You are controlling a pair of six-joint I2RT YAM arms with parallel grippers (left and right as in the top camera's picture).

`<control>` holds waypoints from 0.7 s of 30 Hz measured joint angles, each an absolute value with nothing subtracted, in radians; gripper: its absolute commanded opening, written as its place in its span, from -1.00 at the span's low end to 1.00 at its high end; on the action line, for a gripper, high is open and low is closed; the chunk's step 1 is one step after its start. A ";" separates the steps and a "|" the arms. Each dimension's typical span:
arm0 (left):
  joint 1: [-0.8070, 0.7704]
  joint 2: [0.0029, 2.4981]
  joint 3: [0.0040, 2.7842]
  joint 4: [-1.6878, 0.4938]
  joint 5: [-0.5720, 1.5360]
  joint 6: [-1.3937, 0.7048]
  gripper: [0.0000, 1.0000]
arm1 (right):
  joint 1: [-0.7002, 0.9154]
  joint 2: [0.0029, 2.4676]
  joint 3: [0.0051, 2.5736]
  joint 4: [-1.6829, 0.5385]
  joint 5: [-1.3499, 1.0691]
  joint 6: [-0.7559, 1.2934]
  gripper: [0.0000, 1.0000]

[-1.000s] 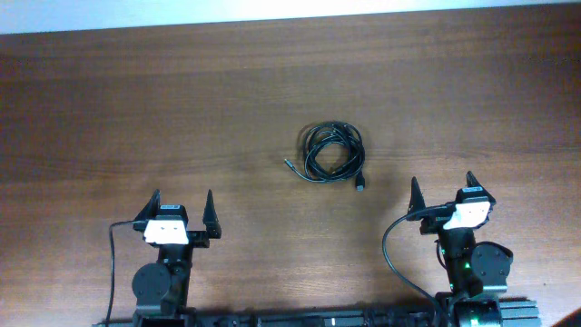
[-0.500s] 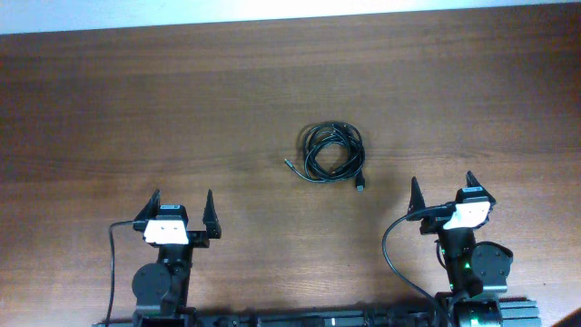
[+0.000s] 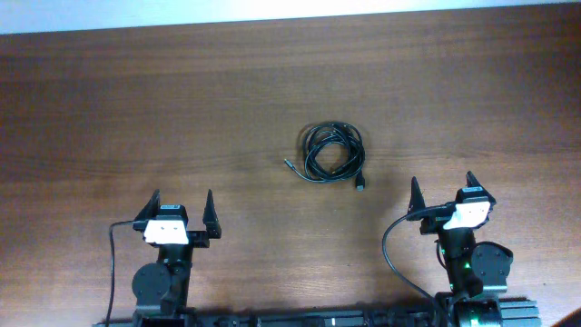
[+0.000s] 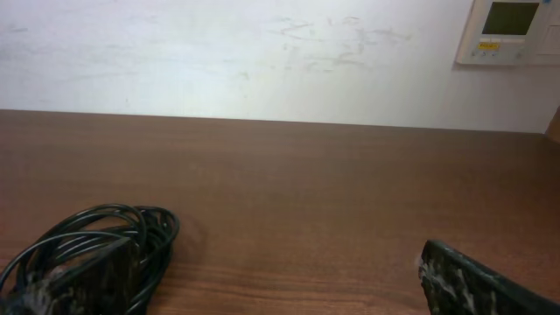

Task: Untangle cables

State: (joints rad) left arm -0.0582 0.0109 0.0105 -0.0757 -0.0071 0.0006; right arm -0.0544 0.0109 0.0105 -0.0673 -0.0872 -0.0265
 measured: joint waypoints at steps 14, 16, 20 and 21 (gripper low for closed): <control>-0.058 0.011 0.010 -0.076 -0.007 0.001 0.97 | -0.054 0.011 0.010 -0.067 -0.087 -0.027 0.97; -0.058 0.011 0.010 -0.076 -0.006 0.001 0.98 | -0.054 0.011 0.010 -0.067 -0.088 -0.026 0.97; -0.058 0.011 0.011 -0.076 0.017 -0.004 0.98 | -0.054 0.011 0.010 -0.067 -0.088 -0.027 0.97; -0.058 0.011 0.012 -0.078 0.023 -0.011 0.97 | -0.054 0.011 0.010 -0.067 -0.087 -0.026 0.97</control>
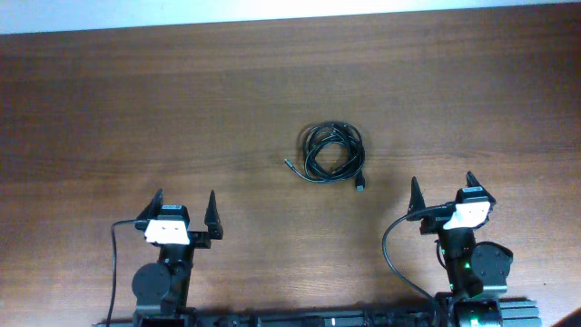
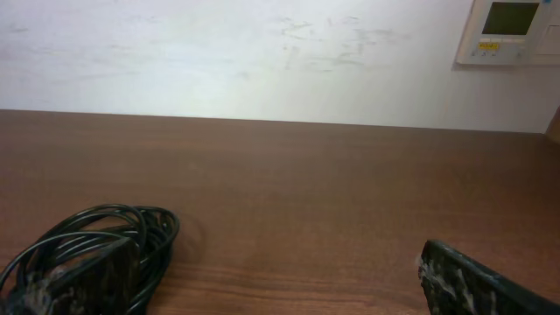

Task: Untangle cables

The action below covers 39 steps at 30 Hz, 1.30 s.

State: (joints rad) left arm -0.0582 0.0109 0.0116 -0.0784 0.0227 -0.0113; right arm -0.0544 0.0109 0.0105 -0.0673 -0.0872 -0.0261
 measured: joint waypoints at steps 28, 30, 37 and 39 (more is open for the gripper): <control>-0.059 1.202 0.953 -0.687 0.110 -0.026 0.97 | -0.054 1.017 0.758 -0.661 -0.047 -0.026 0.97; -0.059 1.235 1.000 -0.746 0.118 -0.026 0.97 | -0.054 1.137 0.860 -0.704 -0.076 -0.025 0.97; -0.059 1.237 1.011 -0.577 0.199 -0.049 0.97 | -0.054 1.178 0.886 -0.719 -0.187 -0.025 0.97; -0.072 1.237 1.019 -0.481 0.253 -0.051 0.98 | -0.054 1.179 0.886 -0.721 -0.194 -0.026 0.97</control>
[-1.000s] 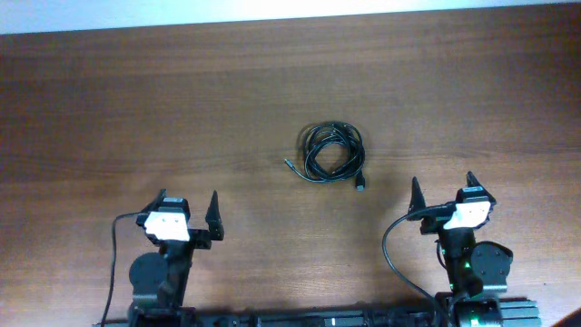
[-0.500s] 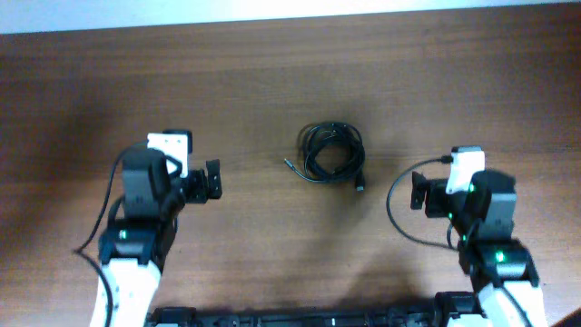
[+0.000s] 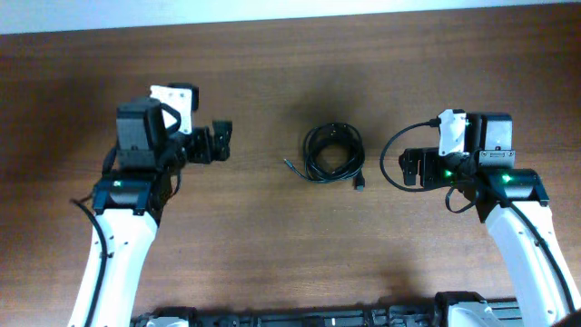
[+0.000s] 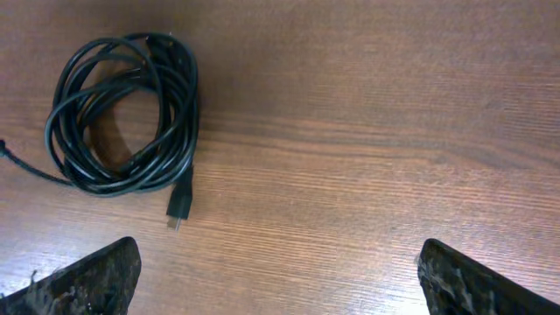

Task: Untangle cables
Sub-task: 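Move both grippers forward toward the black cable bundle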

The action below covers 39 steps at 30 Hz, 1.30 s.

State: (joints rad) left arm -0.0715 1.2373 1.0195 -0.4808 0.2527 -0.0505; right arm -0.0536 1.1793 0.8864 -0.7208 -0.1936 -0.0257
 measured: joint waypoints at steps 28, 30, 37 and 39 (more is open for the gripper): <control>-0.613 2.071 1.411 -0.400 -0.017 0.120 0.43 | -0.054 1.179 0.887 -0.726 -0.202 -0.025 0.97; -0.615 2.098 1.412 -0.411 -0.026 0.121 0.10 | -0.054 1.179 0.887 -0.726 -0.202 -0.025 0.97; -0.616 2.113 1.422 -0.449 0.010 0.113 -1.00 | -0.054 1.179 0.887 -0.667 -0.265 -0.025 0.97; -0.611 2.104 1.424 -0.465 0.111 0.111 -1.00 | -0.054 1.186 0.888 -0.620 -0.321 -0.024 0.97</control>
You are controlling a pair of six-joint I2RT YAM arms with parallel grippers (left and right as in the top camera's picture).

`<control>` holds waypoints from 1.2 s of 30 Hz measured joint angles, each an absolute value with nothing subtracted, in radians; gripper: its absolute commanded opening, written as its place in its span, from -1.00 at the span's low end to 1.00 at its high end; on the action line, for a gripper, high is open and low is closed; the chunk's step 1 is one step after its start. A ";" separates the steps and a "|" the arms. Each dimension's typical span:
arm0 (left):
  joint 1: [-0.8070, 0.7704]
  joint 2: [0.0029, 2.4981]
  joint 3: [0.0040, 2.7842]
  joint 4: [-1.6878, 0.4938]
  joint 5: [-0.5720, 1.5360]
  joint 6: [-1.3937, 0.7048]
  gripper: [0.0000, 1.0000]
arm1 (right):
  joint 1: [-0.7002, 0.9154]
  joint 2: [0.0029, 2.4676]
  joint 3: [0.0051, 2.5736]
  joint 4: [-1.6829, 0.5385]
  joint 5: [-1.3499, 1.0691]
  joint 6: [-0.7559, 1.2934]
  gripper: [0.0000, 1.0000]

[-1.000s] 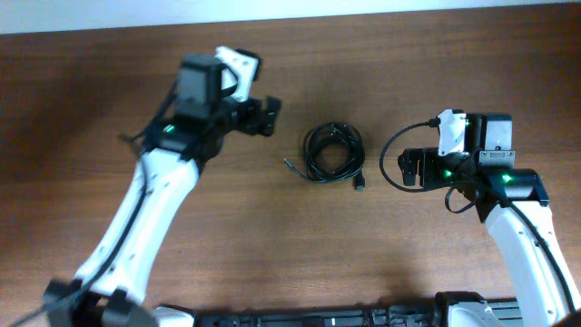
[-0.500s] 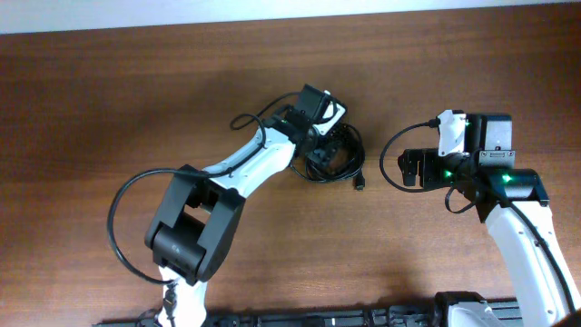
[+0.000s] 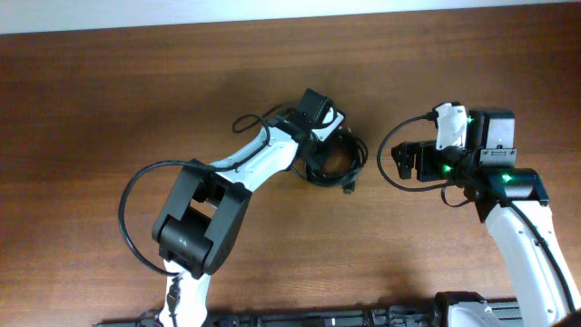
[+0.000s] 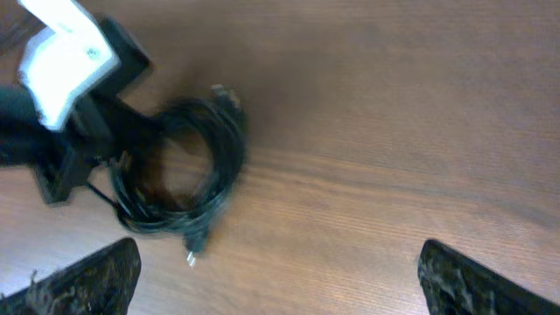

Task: Untangle cables

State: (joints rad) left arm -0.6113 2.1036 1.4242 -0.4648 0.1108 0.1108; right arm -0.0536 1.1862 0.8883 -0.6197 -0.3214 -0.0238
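A black cable wound into a tangled coil (image 3: 340,156) lies mid-table, its plug end (image 3: 348,188) pointing toward the near edge. In the right wrist view the coil (image 4: 197,166) is blurred and the plug (image 4: 193,252) shows below it. My left gripper (image 3: 313,141) has reached across and sits on the coil's left side; it also appears in the right wrist view, where the left gripper (image 4: 83,153) overlaps the loops. Its jaws are hidden among the cable. My right gripper (image 3: 406,162) hovers to the right of the coil. In its own view the right gripper (image 4: 278,262) is open and holds nothing.
The brown wooden table (image 3: 109,100) runs back to a white wall. My left arm (image 3: 245,163) stretches diagonally across the middle toward the coil. The right arm's own grey cable (image 3: 388,154) loops beside its wrist.
My left gripper was over the table well left of the coil; now it is at the coil's left side. The plug end lies slightly further left. The right gripper stays open on the right.
Both arms first rested at the near edge with the coil untouched mid-table, and stood the same a moment later. Then both were raised, flanking the coil at a distance, fingers apart. Now the left one is at the coil while the right hovers beside it.
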 measured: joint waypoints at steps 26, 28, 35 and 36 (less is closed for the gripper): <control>-0.615 2.073 1.424 -0.478 0.588 0.021 -1.00 | -0.054 1.484 0.894 -0.763 -0.488 0.056 -0.62; -0.615 2.072 1.424 -0.478 0.610 0.018 -1.00 | -0.054 1.484 0.894 -0.764 -0.492 0.082 -0.64; -0.609 2.072 1.424 -0.479 0.623 0.018 -0.96 | -0.054 1.485 0.878 -0.764 -0.488 0.102 -0.92; -0.601 2.072 1.424 -0.478 0.633 0.018 -0.96 | -0.054 1.485 0.878 -0.764 -0.484 0.102 -0.92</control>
State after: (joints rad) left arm -0.6006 2.0716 1.4242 -0.4782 0.6331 0.0181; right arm -0.0536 1.4853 0.8776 -0.7639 -0.4839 0.1017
